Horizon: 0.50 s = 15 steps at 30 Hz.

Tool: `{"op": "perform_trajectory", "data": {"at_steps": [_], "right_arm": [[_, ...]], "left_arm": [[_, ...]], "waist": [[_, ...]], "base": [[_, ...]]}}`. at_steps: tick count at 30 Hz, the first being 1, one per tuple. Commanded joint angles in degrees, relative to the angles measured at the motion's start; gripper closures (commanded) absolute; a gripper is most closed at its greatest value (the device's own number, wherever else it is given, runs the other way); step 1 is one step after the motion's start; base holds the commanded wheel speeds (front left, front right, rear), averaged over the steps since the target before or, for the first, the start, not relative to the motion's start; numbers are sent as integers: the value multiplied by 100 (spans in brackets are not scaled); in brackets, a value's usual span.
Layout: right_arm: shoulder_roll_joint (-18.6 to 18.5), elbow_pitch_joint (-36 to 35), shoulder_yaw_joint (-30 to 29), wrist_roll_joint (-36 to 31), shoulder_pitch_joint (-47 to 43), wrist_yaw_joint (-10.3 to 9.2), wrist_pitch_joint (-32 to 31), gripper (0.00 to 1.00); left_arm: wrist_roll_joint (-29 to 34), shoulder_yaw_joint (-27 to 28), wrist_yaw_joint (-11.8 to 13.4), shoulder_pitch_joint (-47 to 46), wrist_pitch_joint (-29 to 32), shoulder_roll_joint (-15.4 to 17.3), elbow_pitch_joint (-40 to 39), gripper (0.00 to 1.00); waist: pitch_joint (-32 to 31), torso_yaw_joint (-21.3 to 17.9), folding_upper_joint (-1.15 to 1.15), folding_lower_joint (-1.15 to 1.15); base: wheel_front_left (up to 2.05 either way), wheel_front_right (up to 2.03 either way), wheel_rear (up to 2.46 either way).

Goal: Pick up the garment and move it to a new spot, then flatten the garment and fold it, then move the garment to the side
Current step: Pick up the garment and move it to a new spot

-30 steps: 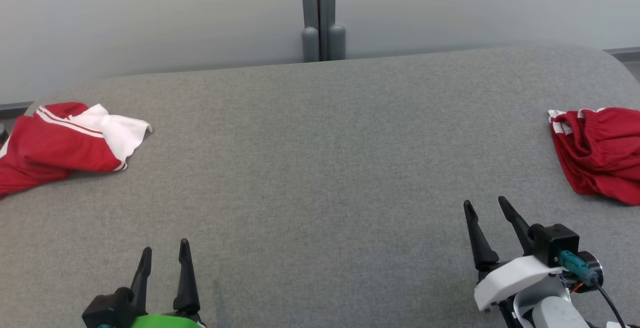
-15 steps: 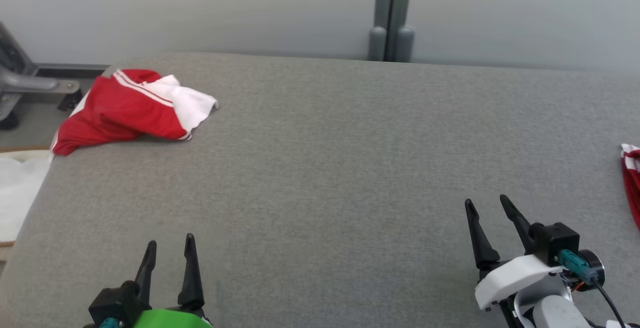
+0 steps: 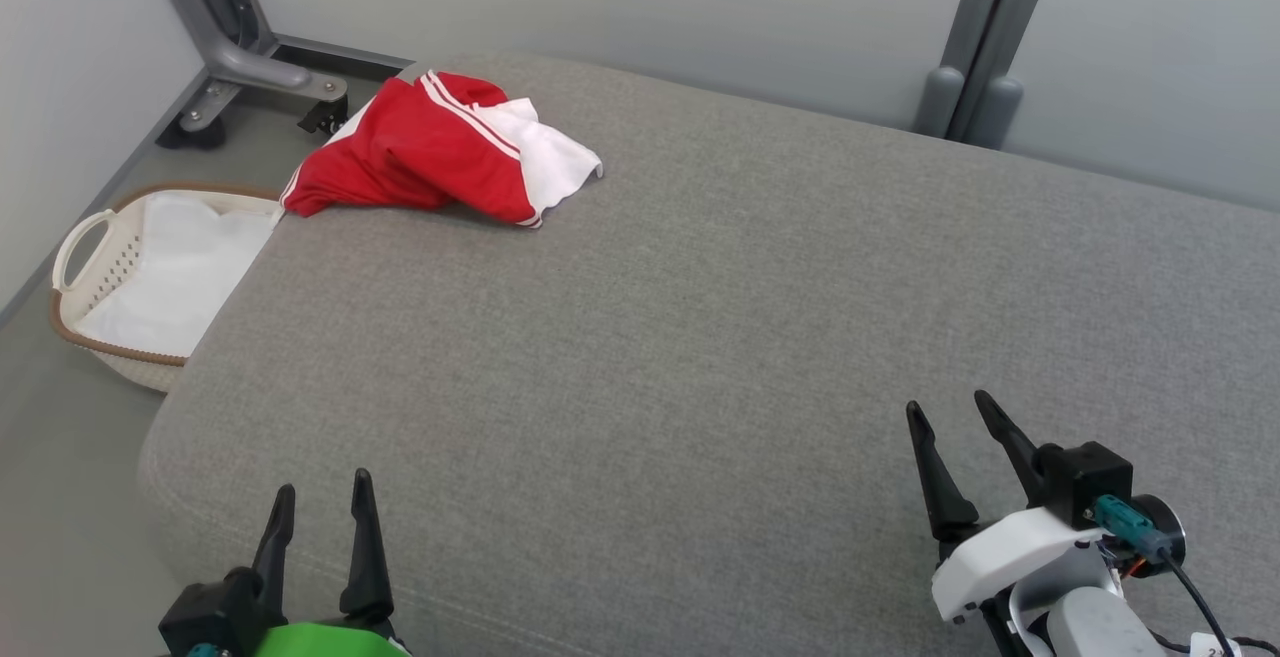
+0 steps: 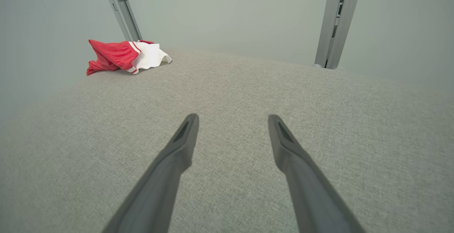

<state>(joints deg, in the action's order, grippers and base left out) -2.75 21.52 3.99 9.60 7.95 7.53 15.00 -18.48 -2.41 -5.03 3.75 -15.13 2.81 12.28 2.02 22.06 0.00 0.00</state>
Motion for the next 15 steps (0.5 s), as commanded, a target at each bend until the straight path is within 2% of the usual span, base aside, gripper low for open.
{"op": "perform_trajectory", "data": {"at_steps": [1, 10, 15], "right_arm": [[-30, -16, -26, -23, 75, -9, 26, 0], [-27, -178, -226, -258, 271, -9, 26, 0], [-28, -302, -345, -527, 539, -9, 26, 0]], "left_arm": [[-54, 22, 30, 44, 0, 17, -40, 0], [83, 478, 118, -553, 0, 132, -332, 0], [251, 773, 188, -1740, 114, 637, -738, 0]], "waist": [[67, -66, 0, 0], [418, -384, 0, 0], [774, -684, 0, 0]], "base": [[0, 0, 0], [0, 0, 0], [0, 0, 0]]}}
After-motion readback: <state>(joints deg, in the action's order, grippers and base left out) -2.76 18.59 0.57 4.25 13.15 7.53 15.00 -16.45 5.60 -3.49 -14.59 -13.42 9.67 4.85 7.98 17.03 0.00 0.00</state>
